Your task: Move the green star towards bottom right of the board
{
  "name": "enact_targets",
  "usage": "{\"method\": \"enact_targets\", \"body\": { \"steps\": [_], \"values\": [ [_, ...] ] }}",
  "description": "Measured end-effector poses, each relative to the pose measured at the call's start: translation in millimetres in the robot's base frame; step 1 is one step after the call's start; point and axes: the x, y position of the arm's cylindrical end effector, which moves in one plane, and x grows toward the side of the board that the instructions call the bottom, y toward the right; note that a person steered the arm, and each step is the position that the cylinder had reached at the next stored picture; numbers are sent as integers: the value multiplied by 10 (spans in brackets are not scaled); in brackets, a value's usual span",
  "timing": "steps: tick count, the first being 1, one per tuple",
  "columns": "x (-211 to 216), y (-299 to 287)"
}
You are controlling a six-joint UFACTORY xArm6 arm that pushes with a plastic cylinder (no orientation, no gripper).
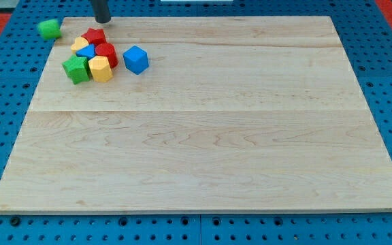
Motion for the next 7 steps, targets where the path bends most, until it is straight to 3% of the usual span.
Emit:
{"method": "enact_targets", "body": {
  "steps": [1,3,4,6,7],
  "values": [
    [0,16],
    [699,-282],
    [1140,-140],
    [1167,407],
    [695,357]
  ]
}}
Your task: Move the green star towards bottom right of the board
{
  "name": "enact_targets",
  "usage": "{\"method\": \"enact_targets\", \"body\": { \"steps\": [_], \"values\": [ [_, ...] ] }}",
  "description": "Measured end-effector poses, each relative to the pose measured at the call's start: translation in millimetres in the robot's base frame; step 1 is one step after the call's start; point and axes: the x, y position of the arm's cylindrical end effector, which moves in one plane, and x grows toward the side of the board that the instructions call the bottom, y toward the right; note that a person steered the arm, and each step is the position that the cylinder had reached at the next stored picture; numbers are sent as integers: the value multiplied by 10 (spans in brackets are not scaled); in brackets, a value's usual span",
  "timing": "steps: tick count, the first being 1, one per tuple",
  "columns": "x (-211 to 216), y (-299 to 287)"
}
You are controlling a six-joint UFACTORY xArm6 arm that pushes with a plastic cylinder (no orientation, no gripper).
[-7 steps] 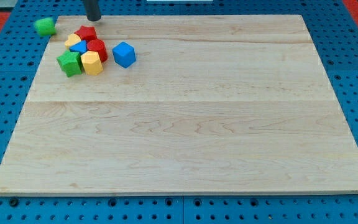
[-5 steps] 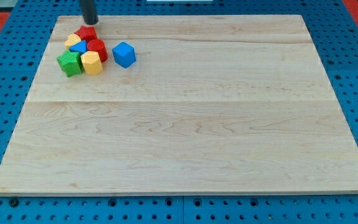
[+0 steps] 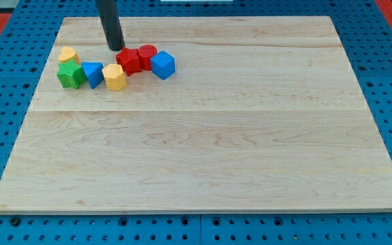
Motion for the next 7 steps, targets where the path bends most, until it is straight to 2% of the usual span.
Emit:
{"method": "enact_targets", "body": {
  "steps": [1,2,4,5,6,7],
  "values": [
    [-47,-1000],
    [92,-1424],
    [1215,-612],
    [1524,-402],
    [1763,314],
    [1774,1163]
  ]
}}
